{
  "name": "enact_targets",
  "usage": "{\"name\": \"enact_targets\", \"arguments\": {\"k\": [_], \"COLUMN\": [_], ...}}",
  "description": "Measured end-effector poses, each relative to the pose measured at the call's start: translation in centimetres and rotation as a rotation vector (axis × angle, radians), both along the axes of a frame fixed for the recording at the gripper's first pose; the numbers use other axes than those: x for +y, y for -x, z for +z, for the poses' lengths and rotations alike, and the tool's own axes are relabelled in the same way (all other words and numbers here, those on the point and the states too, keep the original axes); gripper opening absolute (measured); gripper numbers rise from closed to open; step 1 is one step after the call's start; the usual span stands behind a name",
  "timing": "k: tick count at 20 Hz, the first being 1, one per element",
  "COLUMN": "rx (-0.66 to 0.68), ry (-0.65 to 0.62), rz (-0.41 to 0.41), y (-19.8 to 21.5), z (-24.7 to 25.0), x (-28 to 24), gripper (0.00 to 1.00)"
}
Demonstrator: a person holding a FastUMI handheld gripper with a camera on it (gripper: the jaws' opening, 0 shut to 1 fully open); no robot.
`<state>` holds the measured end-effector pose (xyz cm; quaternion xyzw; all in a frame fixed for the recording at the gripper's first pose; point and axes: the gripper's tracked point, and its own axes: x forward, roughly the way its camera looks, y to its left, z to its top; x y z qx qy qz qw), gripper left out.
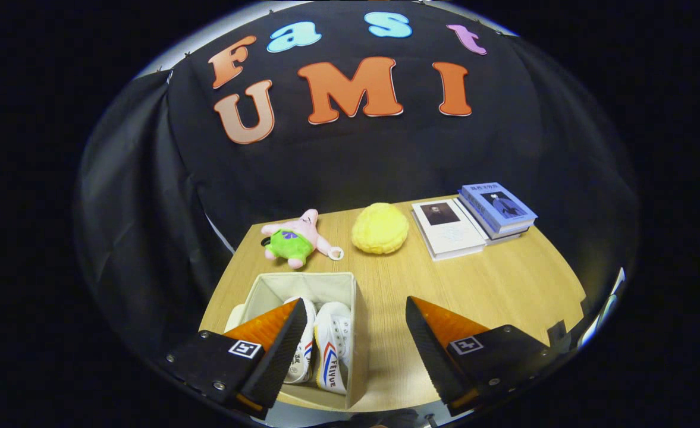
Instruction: Open the storage box then place both shoes into the box .Put the left shoe in first, then the right shoe, with the right side of both shoes facing outward in a uniform manner.
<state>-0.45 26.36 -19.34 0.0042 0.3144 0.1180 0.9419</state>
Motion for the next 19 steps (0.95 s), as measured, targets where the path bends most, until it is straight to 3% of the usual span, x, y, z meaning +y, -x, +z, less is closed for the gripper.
{"name": "enact_targets", "arguments": {"k": [11, 19], "rx": [-0.275, -0.365], "ry": [0.018, 0.019], "rz": [-0.011, -0.046], "y": [-1.7, -2.5], "z": [14.9, 19.0], "x": [-8.5, -14.0], "gripper": [0.99, 0.99]}}
